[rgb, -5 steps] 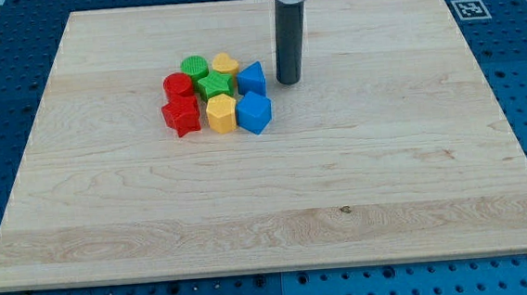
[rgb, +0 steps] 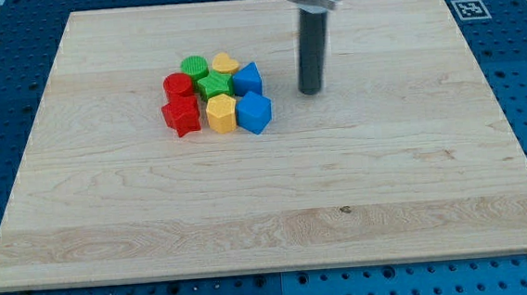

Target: Push blue cube up a bit

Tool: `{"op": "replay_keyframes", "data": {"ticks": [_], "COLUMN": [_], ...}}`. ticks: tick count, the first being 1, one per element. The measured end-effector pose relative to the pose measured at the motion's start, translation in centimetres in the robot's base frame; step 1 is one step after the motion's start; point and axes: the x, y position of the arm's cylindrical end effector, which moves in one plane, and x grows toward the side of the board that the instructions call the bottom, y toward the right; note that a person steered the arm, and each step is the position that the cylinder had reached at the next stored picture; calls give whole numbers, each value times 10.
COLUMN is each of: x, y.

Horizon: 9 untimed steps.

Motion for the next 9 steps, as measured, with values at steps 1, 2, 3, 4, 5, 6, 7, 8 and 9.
{"op": "replay_keyframes", "data": {"ticks": [1, 2, 3, 4, 5, 6, 7, 8, 9], "x": [38, 69, 87, 86, 71, 59, 59, 59, 59], "y": [28, 27, 8, 0, -11, -28, -48, -57, -67]}}
